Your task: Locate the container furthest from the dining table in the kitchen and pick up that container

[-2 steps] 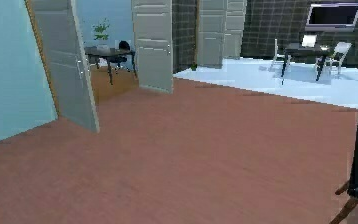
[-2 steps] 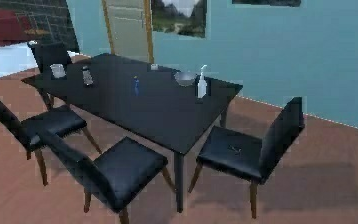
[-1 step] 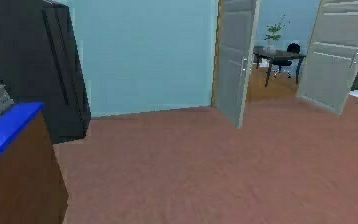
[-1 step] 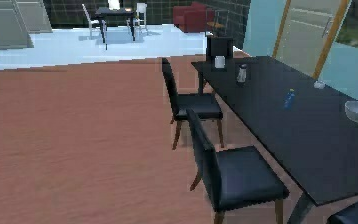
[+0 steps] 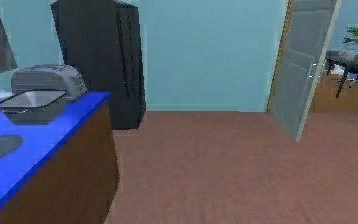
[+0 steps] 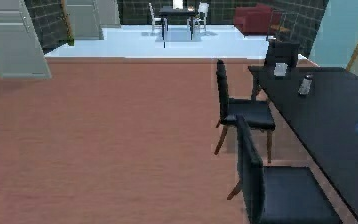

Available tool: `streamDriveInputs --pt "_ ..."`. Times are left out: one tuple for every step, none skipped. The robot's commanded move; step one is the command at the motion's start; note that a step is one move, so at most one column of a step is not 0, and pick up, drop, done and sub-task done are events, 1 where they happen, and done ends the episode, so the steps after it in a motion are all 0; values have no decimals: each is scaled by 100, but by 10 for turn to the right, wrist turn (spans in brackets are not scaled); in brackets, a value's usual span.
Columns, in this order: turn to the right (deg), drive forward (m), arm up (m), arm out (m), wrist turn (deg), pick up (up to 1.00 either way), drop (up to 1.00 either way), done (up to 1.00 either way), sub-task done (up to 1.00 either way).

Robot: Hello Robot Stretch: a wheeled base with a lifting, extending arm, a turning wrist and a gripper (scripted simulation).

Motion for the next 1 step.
streamDriveInputs --pt "0 90 0 0 0 0 0 0 0"
